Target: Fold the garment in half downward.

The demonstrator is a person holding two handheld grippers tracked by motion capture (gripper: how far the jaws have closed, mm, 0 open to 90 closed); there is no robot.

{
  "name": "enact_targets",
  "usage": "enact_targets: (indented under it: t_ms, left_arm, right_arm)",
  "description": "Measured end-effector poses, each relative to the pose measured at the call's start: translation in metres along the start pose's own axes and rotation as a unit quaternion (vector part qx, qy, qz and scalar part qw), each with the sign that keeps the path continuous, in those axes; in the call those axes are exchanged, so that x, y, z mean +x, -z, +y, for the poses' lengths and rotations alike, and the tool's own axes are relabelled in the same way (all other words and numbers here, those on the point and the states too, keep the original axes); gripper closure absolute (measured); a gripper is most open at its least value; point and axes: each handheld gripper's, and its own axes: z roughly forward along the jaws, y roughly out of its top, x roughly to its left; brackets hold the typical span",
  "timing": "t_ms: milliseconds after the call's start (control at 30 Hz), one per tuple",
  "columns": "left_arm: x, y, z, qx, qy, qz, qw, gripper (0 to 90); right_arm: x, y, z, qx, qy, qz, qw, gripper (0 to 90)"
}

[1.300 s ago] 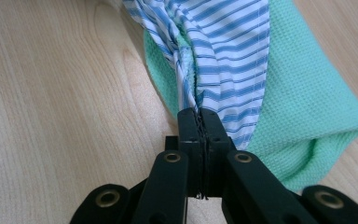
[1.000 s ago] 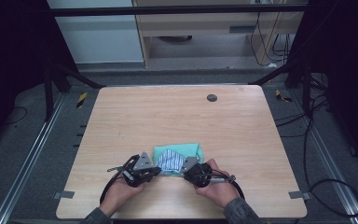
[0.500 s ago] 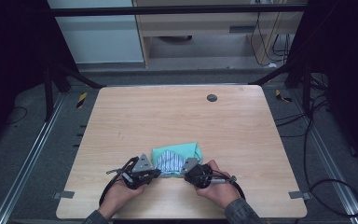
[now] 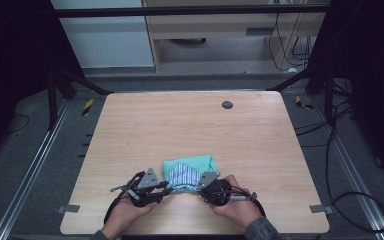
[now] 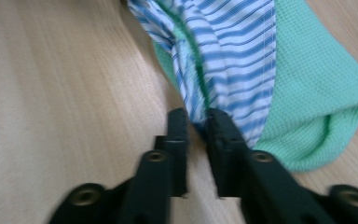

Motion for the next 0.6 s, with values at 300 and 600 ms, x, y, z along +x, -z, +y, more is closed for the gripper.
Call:
enact_targets:
  t_ms: [300, 600]
  left_arm:
    - [0.007, 0.023, -0.002, -0.007, 0.024, 0.024, 0.9994, 26.6]
    - [0.021, 0.019, -0.004, 0.024, 0.042, 0.037, 0.9981, 10.2]
  right_arm:
    - [-0.01, 0.025, -0.028, -0.011, -0.038, -0.025, 0.9989, 39.4]
    - [-0.04, 0.031, -0.053, -0.014, -0.112, -0.079, 0.9905, 15.9]
